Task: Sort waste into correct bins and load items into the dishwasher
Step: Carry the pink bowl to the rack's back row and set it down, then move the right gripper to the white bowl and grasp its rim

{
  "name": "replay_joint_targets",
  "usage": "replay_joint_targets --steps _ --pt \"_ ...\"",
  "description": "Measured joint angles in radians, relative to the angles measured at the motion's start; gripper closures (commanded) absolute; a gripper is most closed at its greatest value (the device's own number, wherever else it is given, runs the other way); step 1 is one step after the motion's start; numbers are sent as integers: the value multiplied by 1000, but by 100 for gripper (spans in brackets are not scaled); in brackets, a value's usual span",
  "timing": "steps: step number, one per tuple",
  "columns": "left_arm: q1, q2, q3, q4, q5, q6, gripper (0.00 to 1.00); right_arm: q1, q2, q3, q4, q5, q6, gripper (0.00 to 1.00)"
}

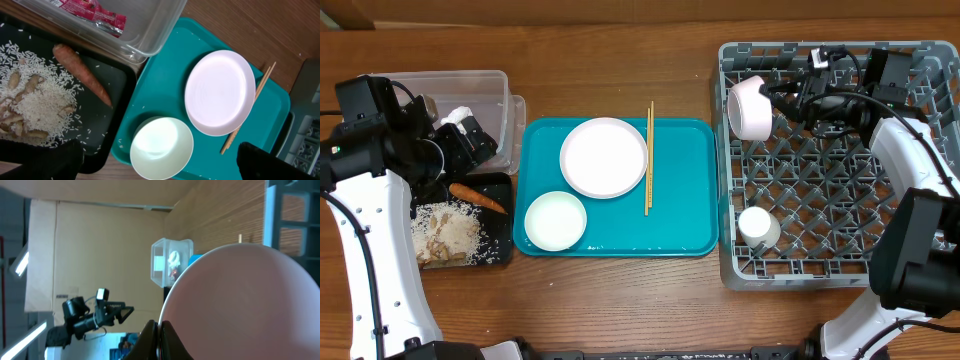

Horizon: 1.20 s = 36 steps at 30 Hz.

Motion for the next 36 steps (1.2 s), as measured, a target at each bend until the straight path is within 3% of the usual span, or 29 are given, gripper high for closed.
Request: replay_joint_targets --steps 11,14,16,18,30,36 --pt "0 0 0 0 0 0 0 -26 0 -48 60 31 4 92" --pt "0 0 0 0 0 0 0 -74 0 -50 49 46 -4 79" --pt "0 0 0 0 0 0 0 -101 0 -58 31 58 -26 62" --pt "0 0 0 0 0 0 0 -111 0 -63 23 64 -44 56" --pt "0 0 0 0 0 0 0 -246 -1 -63 -27 71 -110 59" --pt "0 0 0 0 0 0 0 -111 -140 -63 -169 177 -214 59"
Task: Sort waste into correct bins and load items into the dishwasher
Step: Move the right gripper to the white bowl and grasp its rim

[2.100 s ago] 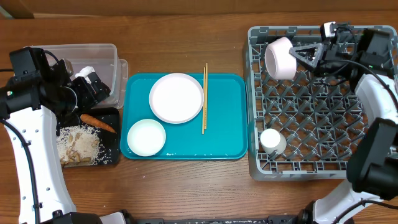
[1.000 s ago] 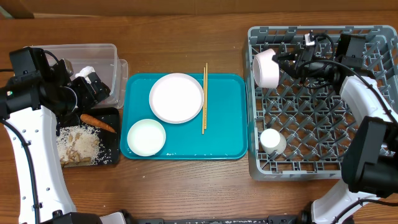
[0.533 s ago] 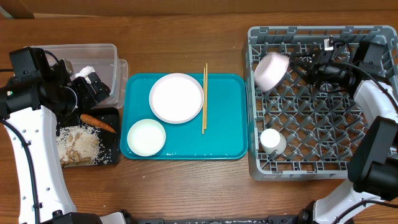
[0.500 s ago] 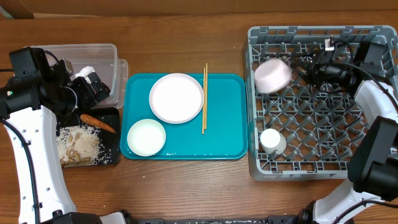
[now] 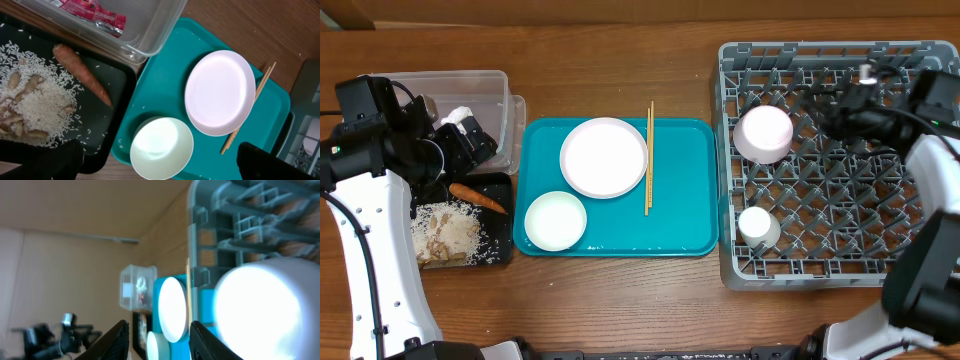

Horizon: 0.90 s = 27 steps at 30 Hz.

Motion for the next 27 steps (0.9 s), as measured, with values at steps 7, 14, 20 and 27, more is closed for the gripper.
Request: replay_joint_targets --steps 7,14,20,27 --pt "0 0 0 0 0 0 0 479 -217 10 -200 470 -168 55" --pt "0 0 0 0 0 0 0 877 -159 9 -219 699 -170 54" --pt "0 0 0 0 0 0 0 1058 -73 8 -121 818 -125 53" --pt "0 0 0 0 0 0 0 1163 68 7 15 892 -71 53"
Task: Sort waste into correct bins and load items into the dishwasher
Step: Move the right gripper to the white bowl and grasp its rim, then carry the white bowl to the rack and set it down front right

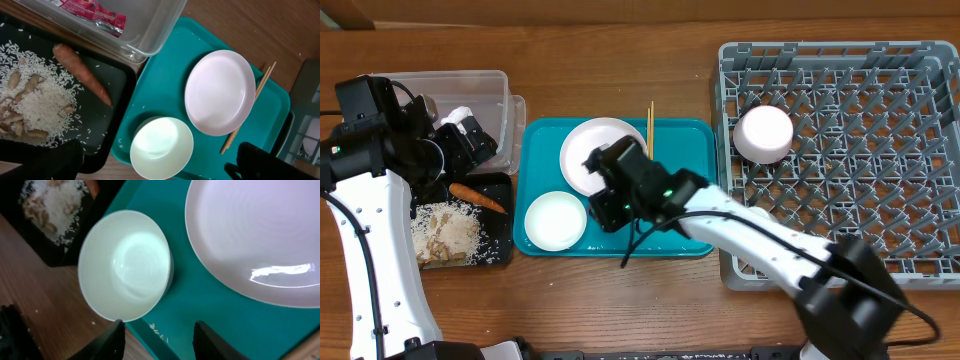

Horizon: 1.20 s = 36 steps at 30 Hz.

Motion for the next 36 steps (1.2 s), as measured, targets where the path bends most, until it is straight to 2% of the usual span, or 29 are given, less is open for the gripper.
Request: replay_joint_targets --steps 8,16,17,28,36 --pt "0 0 0 0 0 0 0 54 91 -3 87 73 35 54" --pt "0 0 0 0 0 0 0 55 158 -5 90 98 53 66" --pt "0 0 0 0 0 0 0 55 158 -5 90 101 56 72" --pt "0 0 0 0 0 0 0 55 158 -5 86 105 60 79" --pt "0 0 0 0 0 0 0 54 157 -5 77 107 63 92"
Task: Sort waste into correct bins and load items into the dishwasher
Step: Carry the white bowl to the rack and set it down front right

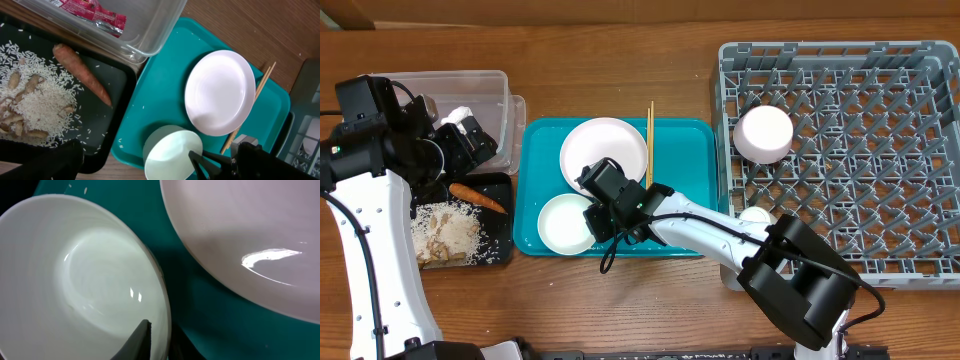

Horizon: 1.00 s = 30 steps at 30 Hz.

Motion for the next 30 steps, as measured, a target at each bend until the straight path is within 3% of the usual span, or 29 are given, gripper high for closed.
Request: replay_joint_targets --steps 2,7,13,17,23,30 --pt "0 0 0 0 0 0 0 0 0 0 -1 4 0 96" --pt "0 0 0 0 0 0 0 -1 -7 0 1 10 8 96" --pt "0 0 0 0 0 0 0 -1 -107 0 -128 140 7 96" --pt "0 0 0 0 0 0 0 0 -290 0 -208 372 -11 96" --pt "0 0 0 0 0 0 0 -47 -528 1 -261 657 -194 96" --pt "0 0 0 0 0 0 0 -286 -602 6 -378 1025 -382 96"
